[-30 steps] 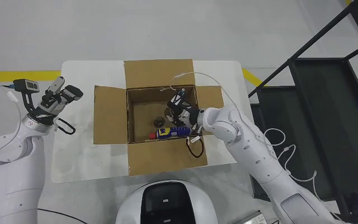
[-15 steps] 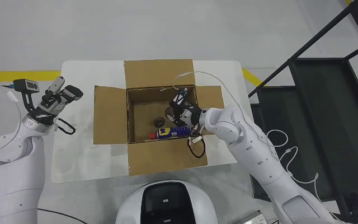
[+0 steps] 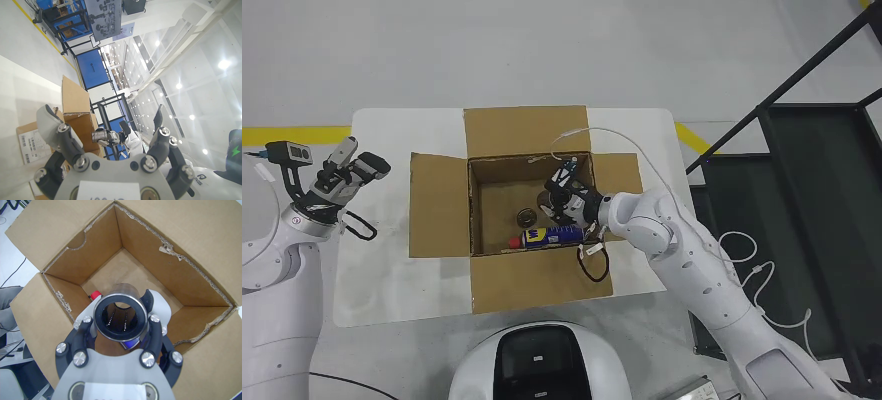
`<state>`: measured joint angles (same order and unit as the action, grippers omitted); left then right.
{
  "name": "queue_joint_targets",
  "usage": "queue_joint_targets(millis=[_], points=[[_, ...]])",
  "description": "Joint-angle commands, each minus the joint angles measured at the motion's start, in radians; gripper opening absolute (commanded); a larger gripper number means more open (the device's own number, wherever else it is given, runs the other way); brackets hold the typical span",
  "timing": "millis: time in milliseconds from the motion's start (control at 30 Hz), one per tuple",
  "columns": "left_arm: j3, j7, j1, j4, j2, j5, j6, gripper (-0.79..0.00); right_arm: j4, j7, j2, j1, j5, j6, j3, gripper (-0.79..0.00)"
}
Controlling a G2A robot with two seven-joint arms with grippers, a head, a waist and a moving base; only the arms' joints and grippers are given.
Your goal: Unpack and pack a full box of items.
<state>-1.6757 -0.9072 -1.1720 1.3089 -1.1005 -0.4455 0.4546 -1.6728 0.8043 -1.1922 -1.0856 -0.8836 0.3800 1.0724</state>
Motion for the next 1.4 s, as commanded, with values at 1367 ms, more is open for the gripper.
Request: queue_joint_targets(millis=[1367], points=[[0.0,0.0,0.0,0.0,0.0,0.0,0.0,0.0,-0.109,-0.04,0.024,-0.078,0.018,0.018,0.121,-0.785]])
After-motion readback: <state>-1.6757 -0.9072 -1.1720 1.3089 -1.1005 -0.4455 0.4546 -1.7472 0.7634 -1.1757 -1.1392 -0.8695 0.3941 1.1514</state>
